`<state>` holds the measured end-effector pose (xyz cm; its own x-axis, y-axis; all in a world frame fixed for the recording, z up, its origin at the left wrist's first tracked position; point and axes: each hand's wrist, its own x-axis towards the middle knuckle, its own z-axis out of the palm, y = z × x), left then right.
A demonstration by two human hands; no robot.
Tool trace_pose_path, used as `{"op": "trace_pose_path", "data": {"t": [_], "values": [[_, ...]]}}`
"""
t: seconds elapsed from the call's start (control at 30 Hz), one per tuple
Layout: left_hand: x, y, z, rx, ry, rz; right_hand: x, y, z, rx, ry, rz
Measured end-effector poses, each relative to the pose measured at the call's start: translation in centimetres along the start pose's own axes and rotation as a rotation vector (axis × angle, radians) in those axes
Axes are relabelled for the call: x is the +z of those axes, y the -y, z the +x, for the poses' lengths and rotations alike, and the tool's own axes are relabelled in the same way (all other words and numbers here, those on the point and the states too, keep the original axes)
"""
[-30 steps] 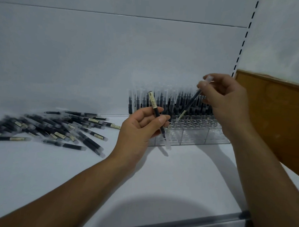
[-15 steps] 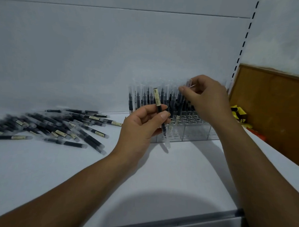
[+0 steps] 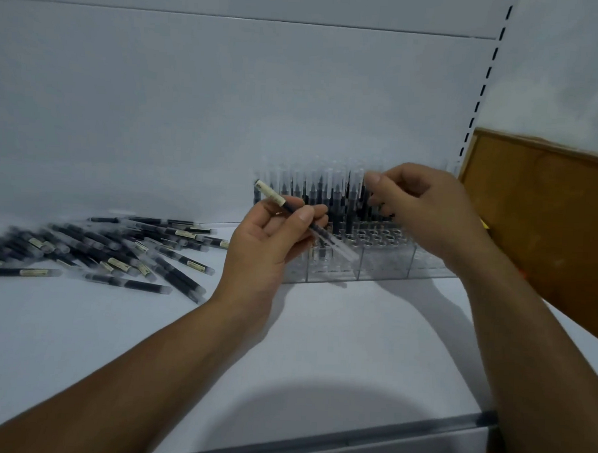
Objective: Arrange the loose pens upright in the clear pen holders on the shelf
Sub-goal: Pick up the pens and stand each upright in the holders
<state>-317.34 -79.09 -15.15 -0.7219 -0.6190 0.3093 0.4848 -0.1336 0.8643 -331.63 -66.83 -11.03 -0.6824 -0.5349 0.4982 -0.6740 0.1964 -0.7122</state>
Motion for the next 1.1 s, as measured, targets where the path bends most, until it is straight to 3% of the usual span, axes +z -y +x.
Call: {"op": "trace_pose_path", "data": {"t": [0.13,0.2,0.37,0.43,0.53,0.6,0.8,1.1], "values": [[0.1,-0.3,0.1,0.003,0.005,-0.071,-0.4,1.6,-1.4,0.034,0.552,0.006],[0.0,-0.3,0.1,0.013,0.007,-0.088,0.0,1.6,-1.7,0.05,0.635,0.081],[-0.1,-0.3,0.1,0.008,0.046,0.011,-0.1,1.1,-1.5,0.006,0.384,0.404],[-0.5,-0.1,-0.1,0.097,0.12,0.338,-0.7,1.0,-1.0,0.01,0.266,0.586],[-1.6,1.0,-0.3,0.318,0.343,1.118,-1.6,0.9,-0.3,0.065,0.087,0.769],[-2.1,1.5,-0.3,0.387,0.406,1.327,-2.1,0.6,0.1,0.091,-0.018,0.801],[-2.1,1.8,-0.9,0.345,0.506,1.63,-2.9,-0.4,0.9,0.034,-0.214,0.498],[-2.1,1.7,-0.6,0.363,0.52,1.628,0.0,-0.4,2.2,-0.098,-0.21,0.148]]}}
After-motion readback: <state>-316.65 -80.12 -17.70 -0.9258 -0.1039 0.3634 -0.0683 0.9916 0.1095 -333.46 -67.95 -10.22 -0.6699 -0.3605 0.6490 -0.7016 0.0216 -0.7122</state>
